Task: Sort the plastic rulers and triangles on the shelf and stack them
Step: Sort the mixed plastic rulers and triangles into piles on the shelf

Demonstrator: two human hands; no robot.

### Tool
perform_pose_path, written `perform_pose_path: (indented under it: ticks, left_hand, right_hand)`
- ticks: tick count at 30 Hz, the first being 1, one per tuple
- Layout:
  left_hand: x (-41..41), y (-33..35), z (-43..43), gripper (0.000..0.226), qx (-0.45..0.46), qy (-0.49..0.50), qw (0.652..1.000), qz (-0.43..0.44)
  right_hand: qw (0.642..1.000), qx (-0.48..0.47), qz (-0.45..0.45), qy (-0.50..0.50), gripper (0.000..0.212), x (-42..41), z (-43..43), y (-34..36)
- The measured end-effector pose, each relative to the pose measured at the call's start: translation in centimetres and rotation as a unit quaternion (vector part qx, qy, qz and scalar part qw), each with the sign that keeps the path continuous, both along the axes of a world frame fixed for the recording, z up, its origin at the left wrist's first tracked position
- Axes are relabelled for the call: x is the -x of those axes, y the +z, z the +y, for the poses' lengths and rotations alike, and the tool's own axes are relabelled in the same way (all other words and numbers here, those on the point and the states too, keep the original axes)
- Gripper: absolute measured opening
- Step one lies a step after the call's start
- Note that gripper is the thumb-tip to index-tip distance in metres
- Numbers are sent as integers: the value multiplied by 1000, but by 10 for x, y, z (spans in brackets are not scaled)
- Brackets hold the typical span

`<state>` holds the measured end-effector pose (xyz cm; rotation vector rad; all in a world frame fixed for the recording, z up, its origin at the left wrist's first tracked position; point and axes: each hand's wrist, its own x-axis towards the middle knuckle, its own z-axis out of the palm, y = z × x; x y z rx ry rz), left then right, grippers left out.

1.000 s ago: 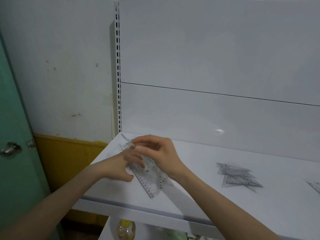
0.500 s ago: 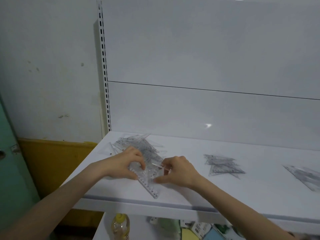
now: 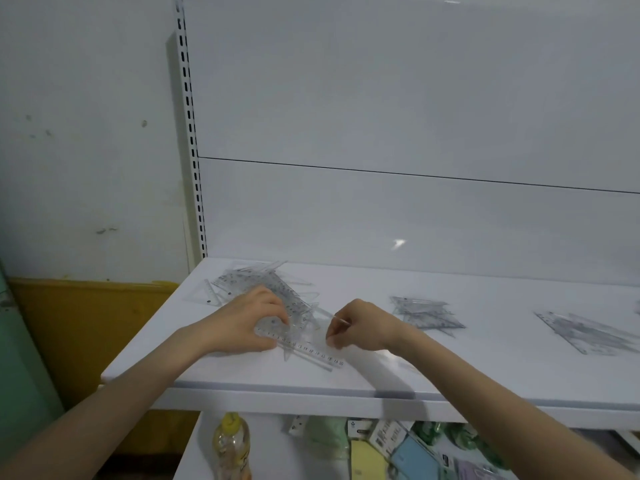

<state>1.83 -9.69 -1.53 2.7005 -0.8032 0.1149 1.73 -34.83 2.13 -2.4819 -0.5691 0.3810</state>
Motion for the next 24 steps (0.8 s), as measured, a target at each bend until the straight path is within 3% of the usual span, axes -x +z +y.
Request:
perform_pose_path:
  ticks: [4,13,16,20,24]
  left_hand:
    - [2,9,-14,37,32,-10,999,-12]
    - [-6,28,-35,31,138,4,990,19]
    - [-6,35,-51,36,143,12,990,-1]
    - [-12,41,-76,36,147,13,988,-37]
    - [-30,43,-112,47,183,1,981,-56]
  right_hand:
    - [999,-28,17,-18,4,2,-19,9]
    - [977,-134,38,-163,33,-3,-67,32]
    - [965,-154,48,-206,30,-10,-85,32]
    - [974,-104,5,-202,19,-26,-110,22]
    - [970,9,-91,-225,46,-42,-153,13]
